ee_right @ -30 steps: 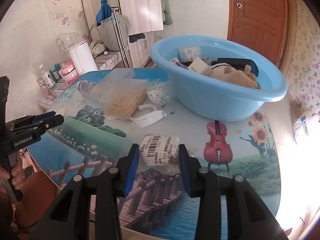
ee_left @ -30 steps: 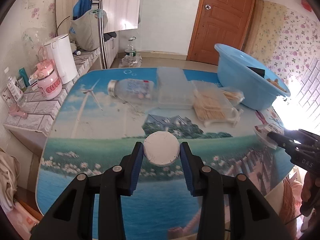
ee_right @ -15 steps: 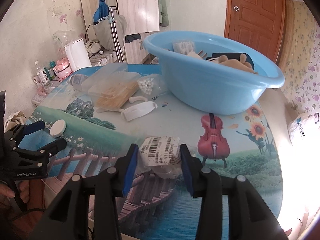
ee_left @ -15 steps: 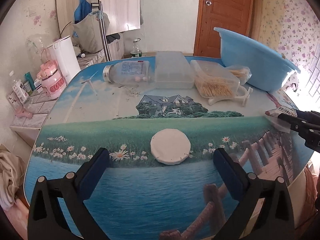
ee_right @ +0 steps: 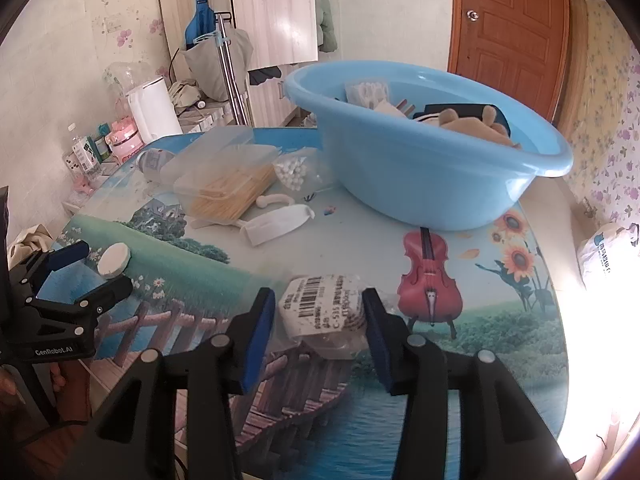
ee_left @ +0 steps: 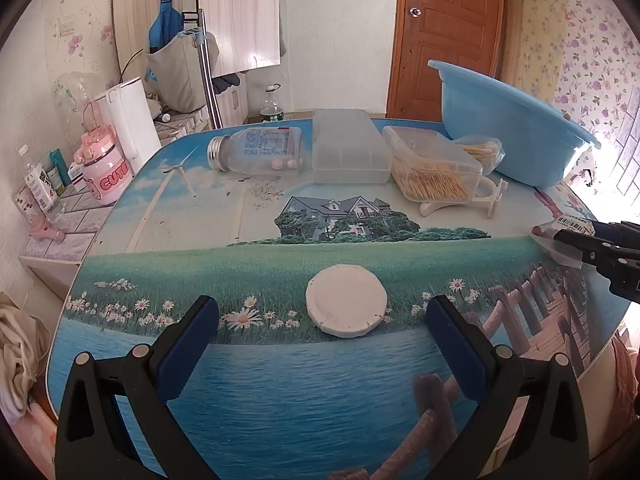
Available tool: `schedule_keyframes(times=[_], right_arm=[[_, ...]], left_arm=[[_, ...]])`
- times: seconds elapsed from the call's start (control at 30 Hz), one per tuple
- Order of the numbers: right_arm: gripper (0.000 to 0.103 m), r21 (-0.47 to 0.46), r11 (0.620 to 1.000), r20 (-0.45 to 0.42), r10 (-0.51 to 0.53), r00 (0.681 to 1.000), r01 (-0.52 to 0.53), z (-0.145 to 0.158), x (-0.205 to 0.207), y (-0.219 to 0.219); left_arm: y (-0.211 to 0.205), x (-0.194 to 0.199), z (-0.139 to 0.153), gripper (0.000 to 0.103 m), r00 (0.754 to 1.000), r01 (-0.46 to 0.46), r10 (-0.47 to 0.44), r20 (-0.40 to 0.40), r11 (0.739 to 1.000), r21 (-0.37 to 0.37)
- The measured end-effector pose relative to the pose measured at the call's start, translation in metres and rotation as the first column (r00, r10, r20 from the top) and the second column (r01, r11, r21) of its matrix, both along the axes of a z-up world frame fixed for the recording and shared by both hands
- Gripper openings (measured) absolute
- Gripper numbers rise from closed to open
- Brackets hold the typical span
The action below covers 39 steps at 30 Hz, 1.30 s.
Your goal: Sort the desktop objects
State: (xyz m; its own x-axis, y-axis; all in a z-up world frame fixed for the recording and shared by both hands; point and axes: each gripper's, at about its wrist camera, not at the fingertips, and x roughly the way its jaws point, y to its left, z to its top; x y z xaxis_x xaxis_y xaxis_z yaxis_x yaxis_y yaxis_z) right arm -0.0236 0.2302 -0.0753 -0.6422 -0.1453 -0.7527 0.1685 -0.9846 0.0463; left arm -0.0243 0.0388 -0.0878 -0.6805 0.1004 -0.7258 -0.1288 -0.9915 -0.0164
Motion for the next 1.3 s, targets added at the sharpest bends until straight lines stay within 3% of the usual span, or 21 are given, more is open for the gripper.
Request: schedule_keyframes(times=[0.13,0.3,0.5,0.83,1.3], right_arm=[[0.053,0.015,1.000,0.008,-0.004,1.000,0.004,-0.001,0.000,-0.002],[0.060,0.056,0.998,-0.006,0.008,1.000,-0.008,-0.003,0.000,-0.011],[0.068,0.058,0.998,-0.012,0.013,1.000,-0.012,-0.005,-0.001,-0.014],[0.068,0.013,1.000,0.007,0.014,1.000,-0.014,-0.003,-0.004,-0.006],[0.068,0.021,1.000,0.012,0.011,1.000,-0.012,-0.004,-0.005,-0.009]], left_arm=[[-0.001,-0.001,0.000,0.103,1.000,0.017,-0.017,0.004,1.000,0.002],[-0.009,-0.003,0.001,0.103,0.993,0.118,-0.118,0.023,0.993,0.002],[-0.011,-0.003,0.000,0.103,0.993,0.117,-0.117,0.006,0.993,0.002],[-0.009,-0.005,0.000,0.103,0.995,0.104,-0.104,0.009,0.995,0.001],[-0.009,-0.004,0.000,0.103,0.994,0.105,-0.105,0.008,0.994,0.002]])
